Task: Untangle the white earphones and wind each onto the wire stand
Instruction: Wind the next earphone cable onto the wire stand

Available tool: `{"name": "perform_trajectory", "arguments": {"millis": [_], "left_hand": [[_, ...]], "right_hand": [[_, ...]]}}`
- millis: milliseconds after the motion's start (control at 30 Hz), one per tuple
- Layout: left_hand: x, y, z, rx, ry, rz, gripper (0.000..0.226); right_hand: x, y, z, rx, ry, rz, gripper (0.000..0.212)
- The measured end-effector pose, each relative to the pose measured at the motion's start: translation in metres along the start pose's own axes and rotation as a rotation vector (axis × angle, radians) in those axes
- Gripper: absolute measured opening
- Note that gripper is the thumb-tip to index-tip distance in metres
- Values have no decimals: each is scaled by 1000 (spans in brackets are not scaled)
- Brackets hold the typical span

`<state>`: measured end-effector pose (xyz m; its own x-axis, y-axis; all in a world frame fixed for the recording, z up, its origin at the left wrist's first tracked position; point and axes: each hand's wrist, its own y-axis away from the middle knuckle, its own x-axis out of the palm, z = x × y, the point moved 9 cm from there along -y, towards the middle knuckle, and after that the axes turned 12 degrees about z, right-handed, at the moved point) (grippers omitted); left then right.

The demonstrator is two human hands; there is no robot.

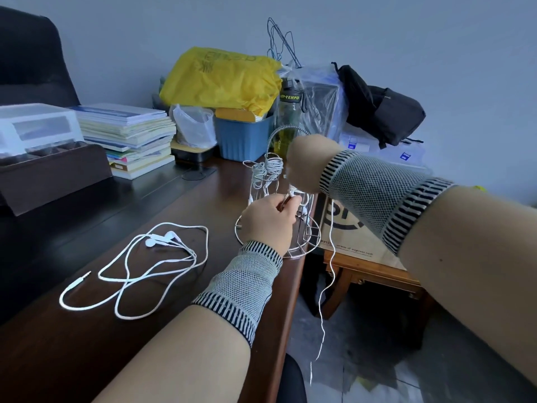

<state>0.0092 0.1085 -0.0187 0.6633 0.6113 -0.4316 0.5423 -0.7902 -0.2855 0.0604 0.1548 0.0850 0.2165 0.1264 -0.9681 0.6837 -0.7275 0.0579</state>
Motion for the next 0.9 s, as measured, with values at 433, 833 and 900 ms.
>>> {"name": "perform_trajectory", "arguments": {"millis": [433, 833, 900], "left_hand": [[2, 0, 3, -15, -35, 14, 18], [6, -5, 8, 12, 67, -14, 25], [6, -4, 7, 16, 57, -20, 25]], "right_hand": [[38, 58, -5, -236, -289, -407, 23], [83, 33, -63, 35, -718, -277, 17], [88, 28, -63, 42, -780, -266, 17]]}}
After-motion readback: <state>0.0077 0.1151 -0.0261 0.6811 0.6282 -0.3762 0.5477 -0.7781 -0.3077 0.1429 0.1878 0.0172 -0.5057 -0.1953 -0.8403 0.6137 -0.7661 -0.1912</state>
